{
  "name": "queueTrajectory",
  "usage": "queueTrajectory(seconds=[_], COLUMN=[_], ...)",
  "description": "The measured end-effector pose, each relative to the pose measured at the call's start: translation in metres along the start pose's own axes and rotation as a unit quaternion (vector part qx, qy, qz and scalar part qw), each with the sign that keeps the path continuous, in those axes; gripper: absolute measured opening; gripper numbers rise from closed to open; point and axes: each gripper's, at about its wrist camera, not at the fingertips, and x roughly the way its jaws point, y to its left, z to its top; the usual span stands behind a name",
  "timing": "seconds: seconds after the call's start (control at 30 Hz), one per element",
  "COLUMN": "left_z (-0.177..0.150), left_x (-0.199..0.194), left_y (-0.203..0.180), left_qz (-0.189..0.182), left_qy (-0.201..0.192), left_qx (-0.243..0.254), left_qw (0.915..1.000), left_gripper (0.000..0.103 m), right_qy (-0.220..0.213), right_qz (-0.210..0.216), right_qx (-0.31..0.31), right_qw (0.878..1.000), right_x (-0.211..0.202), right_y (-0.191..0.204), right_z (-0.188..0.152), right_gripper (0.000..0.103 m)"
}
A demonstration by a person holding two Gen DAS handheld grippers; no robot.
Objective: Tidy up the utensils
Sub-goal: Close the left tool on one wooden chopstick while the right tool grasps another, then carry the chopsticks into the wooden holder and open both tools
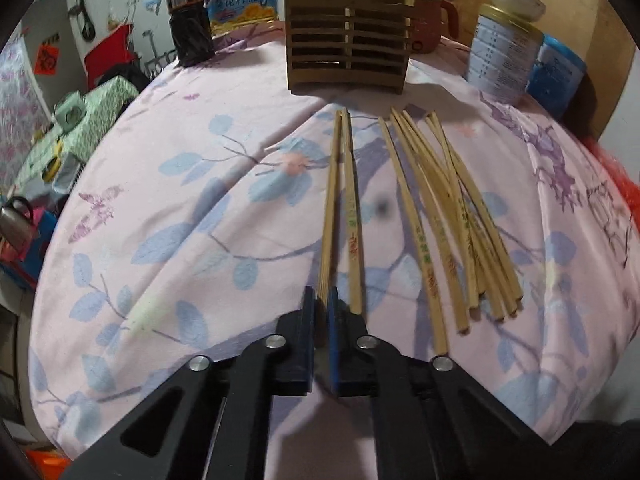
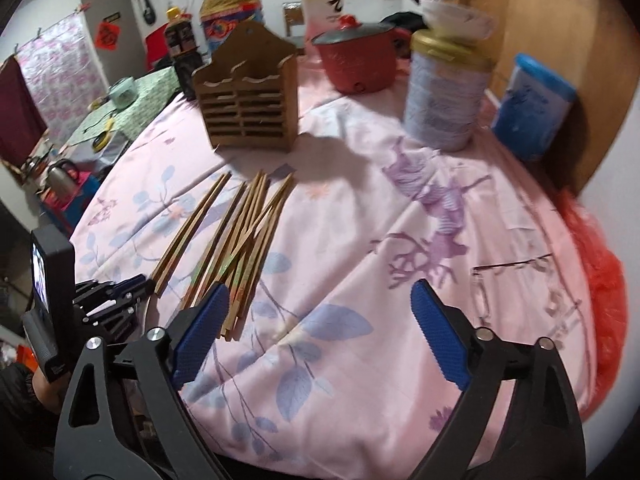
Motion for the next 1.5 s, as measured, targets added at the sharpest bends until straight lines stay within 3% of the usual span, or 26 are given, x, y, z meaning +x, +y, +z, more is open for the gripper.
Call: queueTrajectory(seconds=[0.17,0.23,0.47,0.6,0.7,0.8,1.1,1.3,1.5], left_z=[0.004,0.009,0.021,0.02,0.018,0.017,0.019,0.043,0.091], left_x=[-0.009,-0.015,-0.025,-0.021,-0.017,-0.015,-0.013,-0.052,-0.099], left_y=[0.017,0.031,0.062,0.073,0.078,0.084,0.094,0.101,0.097], left_qz=[-0.01,-0.012,-0.011,-0.021,-0.03,-0.035,-0.056,-0.077,-0.087], left_qy=[0.009,0.014,0.017,0.026,0.034,0.038,0.033,-0.017,-0.076], left_qx=[-0.017,-0.023,-0.001,0.007,0.017,0.025,0.044,0.033,0.002], left_qw=[0.9998,0.9996,0.9998,0.9994,0.9989,0.9984,0.9969,0.9963,0.9933], left_gripper=[0.006,0.006,0.005,0.005,0.005,0.005,0.005,0.006,0.005], right_qy=[0.02,0.042,0.07,0.073,0.08,0.065,0.01,-0.075,-0.147], right_qz=[0.009,0.004,0.054,0.056,0.059,0.055,0.008,-0.028,0.009], right_qx=[-0.041,-0.056,-0.026,-0.026,-0.007,0.021,0.071,0.064,0.052], right_qw=[0.999,0.998,0.996,0.995,0.995,0.996,0.997,0.995,0.988], right_x=[0.033,0.049,0.071,0.072,0.079,0.078,0.042,-0.012,-0.046], right_y=[0.012,0.019,0.037,0.056,0.059,0.056,0.04,0.033,0.015], right_z=[-0.014,-0.023,-0.038,-0.044,-0.047,-0.049,-0.04,-0.008,0.046], right_gripper=[0.073,0.064,0.042,0.037,0.023,0.007,0.007,0.007,0.007])
